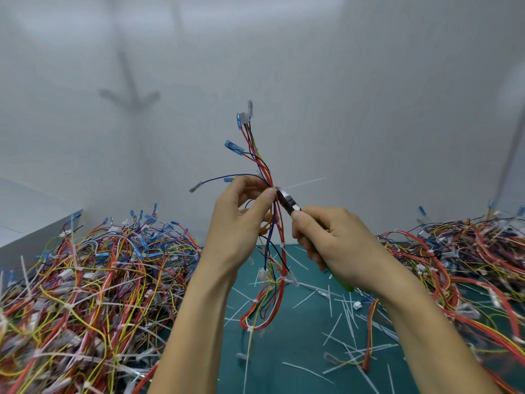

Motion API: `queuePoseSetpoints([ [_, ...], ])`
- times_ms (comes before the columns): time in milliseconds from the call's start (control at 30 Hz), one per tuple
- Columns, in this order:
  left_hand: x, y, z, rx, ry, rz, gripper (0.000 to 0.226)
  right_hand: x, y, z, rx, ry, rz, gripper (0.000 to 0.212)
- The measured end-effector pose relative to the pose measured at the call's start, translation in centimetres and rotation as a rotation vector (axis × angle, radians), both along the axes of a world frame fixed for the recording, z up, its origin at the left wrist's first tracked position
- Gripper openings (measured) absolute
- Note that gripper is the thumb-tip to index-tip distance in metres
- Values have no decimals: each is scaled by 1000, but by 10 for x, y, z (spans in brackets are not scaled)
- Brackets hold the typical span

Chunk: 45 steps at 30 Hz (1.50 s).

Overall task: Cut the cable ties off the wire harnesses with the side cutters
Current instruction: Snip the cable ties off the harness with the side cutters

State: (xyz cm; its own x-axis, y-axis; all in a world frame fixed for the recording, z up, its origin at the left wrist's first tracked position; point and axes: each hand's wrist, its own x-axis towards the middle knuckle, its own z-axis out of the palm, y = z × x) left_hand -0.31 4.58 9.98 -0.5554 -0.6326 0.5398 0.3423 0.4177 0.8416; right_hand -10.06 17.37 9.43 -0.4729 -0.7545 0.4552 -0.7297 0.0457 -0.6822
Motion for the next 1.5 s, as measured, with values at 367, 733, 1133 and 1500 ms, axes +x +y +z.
queuePoseSetpoints([
  [367, -1, 2, -1, 7, 4, -1, 3, 1, 0, 0, 3, -3, -3, 40],
  [733, -1, -1, -3, 14, -7, -15, 7, -1, -1, -2, -17, -99, 68, 40],
  [1133, 3, -3, 1, 159, 93, 64, 9, 0, -1, -1, -18, -6, -111, 7],
  [1500, -5, 3, 1, 212, 69, -4, 15, 9, -14, -6, -274, -113, -160, 24],
])
